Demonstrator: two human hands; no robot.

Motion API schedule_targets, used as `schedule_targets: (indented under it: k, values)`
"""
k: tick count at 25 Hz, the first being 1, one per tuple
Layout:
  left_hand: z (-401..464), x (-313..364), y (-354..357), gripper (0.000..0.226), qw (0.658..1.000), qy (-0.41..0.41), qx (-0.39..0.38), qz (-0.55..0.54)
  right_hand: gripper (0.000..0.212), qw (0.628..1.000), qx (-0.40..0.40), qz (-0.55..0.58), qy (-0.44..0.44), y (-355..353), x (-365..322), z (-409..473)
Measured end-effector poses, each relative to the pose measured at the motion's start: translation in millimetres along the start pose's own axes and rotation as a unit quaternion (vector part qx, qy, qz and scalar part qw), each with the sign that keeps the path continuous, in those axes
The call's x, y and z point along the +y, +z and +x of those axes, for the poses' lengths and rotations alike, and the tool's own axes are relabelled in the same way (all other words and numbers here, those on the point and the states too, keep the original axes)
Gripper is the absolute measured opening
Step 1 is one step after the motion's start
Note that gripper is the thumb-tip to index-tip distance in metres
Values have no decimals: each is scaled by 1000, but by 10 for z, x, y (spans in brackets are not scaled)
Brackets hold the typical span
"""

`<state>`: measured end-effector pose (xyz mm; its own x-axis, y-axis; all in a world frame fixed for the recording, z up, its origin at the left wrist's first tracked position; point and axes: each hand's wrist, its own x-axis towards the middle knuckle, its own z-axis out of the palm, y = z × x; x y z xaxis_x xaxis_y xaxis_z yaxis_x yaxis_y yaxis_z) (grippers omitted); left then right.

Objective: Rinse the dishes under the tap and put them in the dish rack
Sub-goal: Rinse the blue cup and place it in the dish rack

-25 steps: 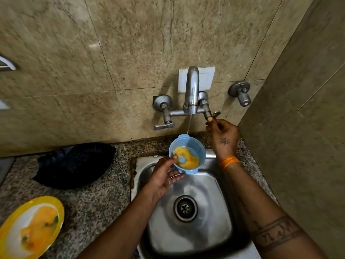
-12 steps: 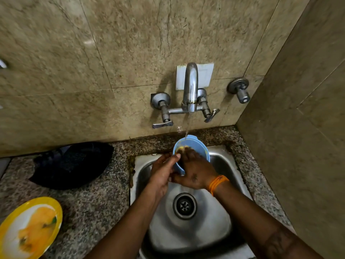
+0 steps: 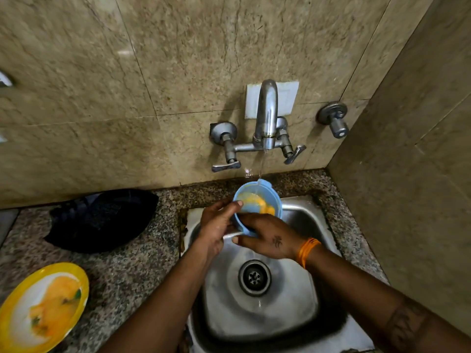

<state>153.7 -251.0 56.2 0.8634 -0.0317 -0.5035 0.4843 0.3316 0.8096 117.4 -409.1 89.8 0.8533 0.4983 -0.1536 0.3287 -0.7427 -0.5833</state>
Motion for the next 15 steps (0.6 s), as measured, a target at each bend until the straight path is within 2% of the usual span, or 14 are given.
schedule_targets:
  k: [1, 2, 4, 5, 6, 7, 8, 9, 10, 11, 12, 13, 14, 15]
  values:
    - [9, -11, -49, 21, 1000, -5, 4, 16, 45, 998, -21, -58, 2, -4, 40, -66]
    - [-7, -39, -50, 25, 999, -2, 10, 46, 46, 986, -27, -164, 3, 15, 96, -92]
    - [-68, -139, 45, 30, 996, 20, 22, 83, 63, 927, -56, -367, 54, 91, 171, -43]
    - [-86, -166, 100, 30, 995, 29, 25, 90, 74, 913, -74, -392, 84, 125, 155, 1]
    - [-78, -172, 113, 32, 995, 31, 27, 93, 80, 931, -73, -349, 82, 152, 139, 43]
    - [-58, -170, 97, 33, 995, 34, 24, 92, 77, 972, -52, -220, 59, 179, 97, 60]
    - [-44, -171, 71, 35, 995, 43, 17, 86, 68, 999, -11, -32, 33, 223, 43, 53]
    - [-34, -165, 48, 38, 995, 62, 13, 83, 56, 986, 49, 157, 19, 318, 5, 28]
    - [-27, -161, 44, 40, 991, 93, 13, 93, 50, 953, 104, 284, 22, 417, -54, -2]
    - [-28, -162, 67, 39, 985, 129, 14, 115, 48, 928, 133, 347, 27, 511, -131, -40]
    - [-28, -162, 100, 37, 977, 161, 18, 135, 47, 933, 145, 330, 16, 575, -186, -79]
    - [-16, -148, 128, 31, 971, 183, 29, 150, 47, 958, 158, 241, -3, 623, -159, -110]
    - [16, -124, 136, 25, 967, 192, 45, 163, 51, 985, 158, 62, -24, 625, -59, -143]
    - [67, -91, 127, 21, 963, 195, 58, 175, 58, 979, 149, -136, -31, 592, 64, -158]
